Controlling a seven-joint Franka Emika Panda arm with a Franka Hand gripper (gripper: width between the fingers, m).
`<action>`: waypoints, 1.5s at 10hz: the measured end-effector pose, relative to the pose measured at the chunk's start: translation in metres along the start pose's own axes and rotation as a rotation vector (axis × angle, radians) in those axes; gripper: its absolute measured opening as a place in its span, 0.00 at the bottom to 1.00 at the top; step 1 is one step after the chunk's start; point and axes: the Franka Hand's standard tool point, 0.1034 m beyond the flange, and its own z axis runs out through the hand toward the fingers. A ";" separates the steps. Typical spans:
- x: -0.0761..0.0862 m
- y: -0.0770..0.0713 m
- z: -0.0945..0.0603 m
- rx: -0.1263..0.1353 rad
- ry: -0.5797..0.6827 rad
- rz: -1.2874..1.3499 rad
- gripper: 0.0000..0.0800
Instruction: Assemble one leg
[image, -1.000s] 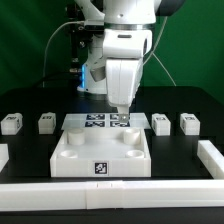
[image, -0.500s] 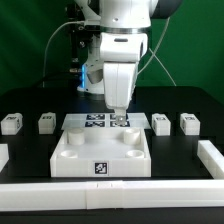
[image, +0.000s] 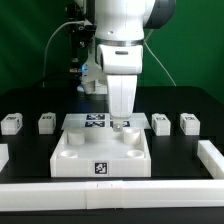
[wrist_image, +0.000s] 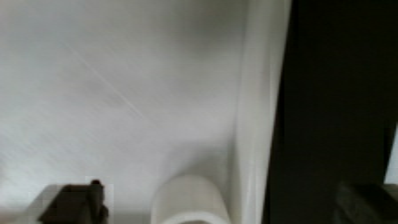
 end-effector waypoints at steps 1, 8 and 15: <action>-0.002 -0.002 0.006 0.011 0.002 0.007 0.81; -0.002 -0.011 0.030 0.049 0.011 0.016 0.81; -0.003 -0.010 0.030 0.043 0.012 0.019 0.10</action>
Offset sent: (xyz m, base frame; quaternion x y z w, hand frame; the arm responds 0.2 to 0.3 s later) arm 0.0025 0.0036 -0.0125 -0.0002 0.0134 0.0035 0.9999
